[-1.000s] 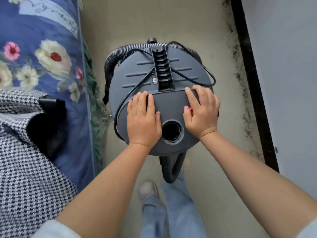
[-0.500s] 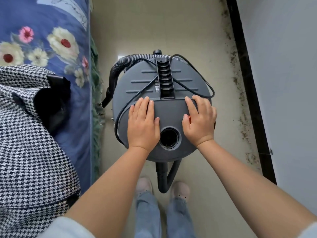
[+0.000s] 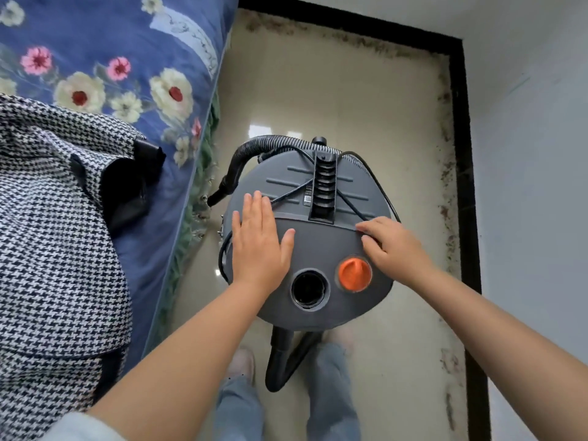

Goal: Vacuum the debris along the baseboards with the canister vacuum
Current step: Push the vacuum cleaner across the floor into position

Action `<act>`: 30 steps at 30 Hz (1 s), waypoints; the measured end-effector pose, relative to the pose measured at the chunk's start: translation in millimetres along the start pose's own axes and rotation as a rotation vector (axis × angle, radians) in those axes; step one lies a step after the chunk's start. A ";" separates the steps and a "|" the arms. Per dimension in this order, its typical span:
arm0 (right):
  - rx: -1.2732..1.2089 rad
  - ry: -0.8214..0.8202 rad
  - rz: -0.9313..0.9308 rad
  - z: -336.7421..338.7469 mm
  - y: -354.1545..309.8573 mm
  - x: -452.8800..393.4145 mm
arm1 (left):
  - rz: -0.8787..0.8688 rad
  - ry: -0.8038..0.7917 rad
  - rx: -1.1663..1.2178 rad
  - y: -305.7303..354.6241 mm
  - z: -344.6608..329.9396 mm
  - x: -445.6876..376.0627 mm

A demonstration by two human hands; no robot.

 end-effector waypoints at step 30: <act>0.419 -0.099 0.088 -0.7 -90.0 -190.5 | 0.180 0.284 -0.095 -12.3 -1.6 0.1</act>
Point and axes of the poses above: each hand's wrist, its own x-axis away from the middle knuckle, its own z-axis out of the back of the hand, y = z × x, the point moved 8 cm from there along -x, towards the middle knuckle, and after that the axes turned 1 degree about y, right-handed, at the moved point
